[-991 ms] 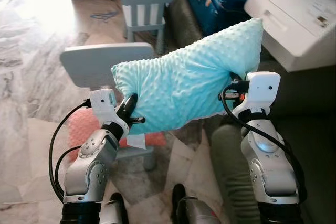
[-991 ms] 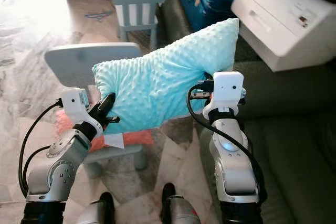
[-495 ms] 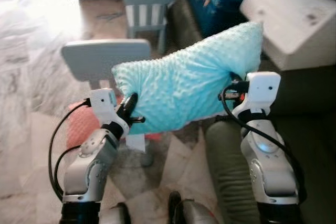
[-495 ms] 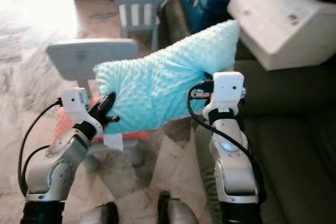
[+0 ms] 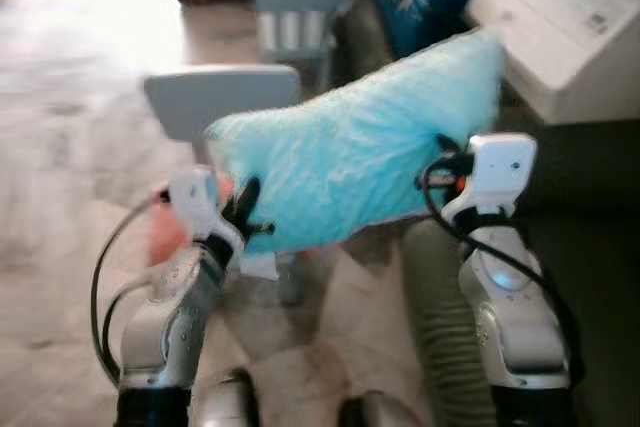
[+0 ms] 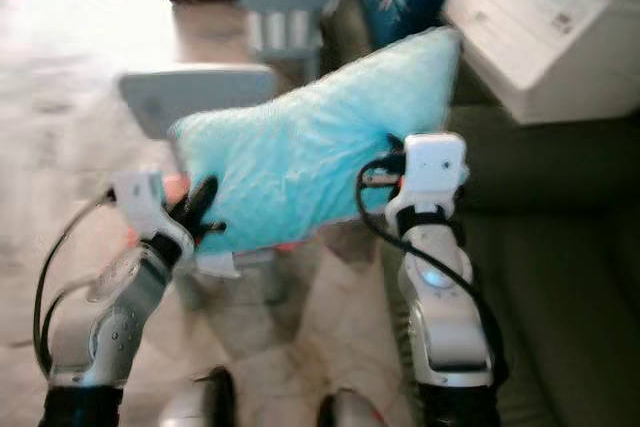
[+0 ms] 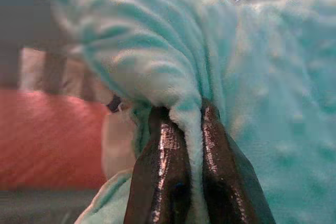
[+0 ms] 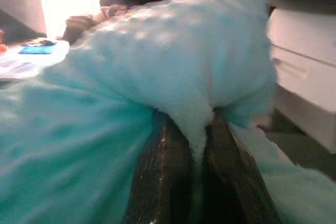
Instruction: Move the pillow to the sofa
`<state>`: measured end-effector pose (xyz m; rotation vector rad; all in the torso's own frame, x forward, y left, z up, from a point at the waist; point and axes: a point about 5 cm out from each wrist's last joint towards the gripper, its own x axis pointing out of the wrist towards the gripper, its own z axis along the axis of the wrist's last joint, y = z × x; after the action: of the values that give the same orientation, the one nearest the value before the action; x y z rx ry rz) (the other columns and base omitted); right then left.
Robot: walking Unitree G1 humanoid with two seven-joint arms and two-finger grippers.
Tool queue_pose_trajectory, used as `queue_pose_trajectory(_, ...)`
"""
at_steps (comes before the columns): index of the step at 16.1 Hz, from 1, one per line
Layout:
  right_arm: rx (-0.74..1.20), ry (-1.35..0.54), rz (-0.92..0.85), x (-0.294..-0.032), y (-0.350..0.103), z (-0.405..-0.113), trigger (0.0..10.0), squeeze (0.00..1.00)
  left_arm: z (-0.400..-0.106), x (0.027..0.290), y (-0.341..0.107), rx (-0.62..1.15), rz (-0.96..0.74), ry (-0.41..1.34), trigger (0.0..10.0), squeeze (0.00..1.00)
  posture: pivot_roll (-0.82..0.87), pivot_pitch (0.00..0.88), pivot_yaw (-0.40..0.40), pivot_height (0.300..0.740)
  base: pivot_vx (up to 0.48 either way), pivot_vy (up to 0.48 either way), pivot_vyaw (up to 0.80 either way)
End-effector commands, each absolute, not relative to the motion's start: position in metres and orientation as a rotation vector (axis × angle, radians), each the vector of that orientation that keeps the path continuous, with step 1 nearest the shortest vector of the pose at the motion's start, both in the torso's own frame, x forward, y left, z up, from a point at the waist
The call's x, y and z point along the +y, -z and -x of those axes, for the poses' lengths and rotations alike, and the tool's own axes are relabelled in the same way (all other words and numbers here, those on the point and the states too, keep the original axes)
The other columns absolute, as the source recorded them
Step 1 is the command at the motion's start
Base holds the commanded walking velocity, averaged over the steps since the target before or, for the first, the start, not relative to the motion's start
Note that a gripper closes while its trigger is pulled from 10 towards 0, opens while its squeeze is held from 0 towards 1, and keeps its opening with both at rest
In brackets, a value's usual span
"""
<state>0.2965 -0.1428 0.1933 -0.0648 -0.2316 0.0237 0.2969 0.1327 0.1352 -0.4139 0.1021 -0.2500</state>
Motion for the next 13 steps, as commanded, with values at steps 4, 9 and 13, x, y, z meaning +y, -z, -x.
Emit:
queue_pose_trajectory(4, -0.247, -0.014, 0.062, -0.1457, -0.1965, -0.2952, 10.0, 0.0, -0.2997, 0.128, -0.1414, 0.087, 0.402, 0.275, 10.0, 0.0, -0.14, 0.198, -0.052, 0.74, 0.0, 0.0, 0.0)
queue_pose_trajectory(9, -0.245, -0.015, 0.062, -0.1454, -0.1956, -0.2949, 10.0, 0.0, -0.3006, 0.131, -0.1397, 0.095, 0.397, 0.257, 10.0, 0.0, -0.13, 0.193, -0.051, 0.74, 0.0, 0.0, 0.0)
queue_pose_trajectory(13, -0.245, -0.016, 0.059, -0.1452, -0.1956, -0.2959, 10.0, 0.0, -0.3046, 0.1358, -0.1423, 0.086, 0.374, 0.246, 10.0, 0.0, -0.13, 0.19, -0.052, 0.74, 0.0, 0.22, 0.0)
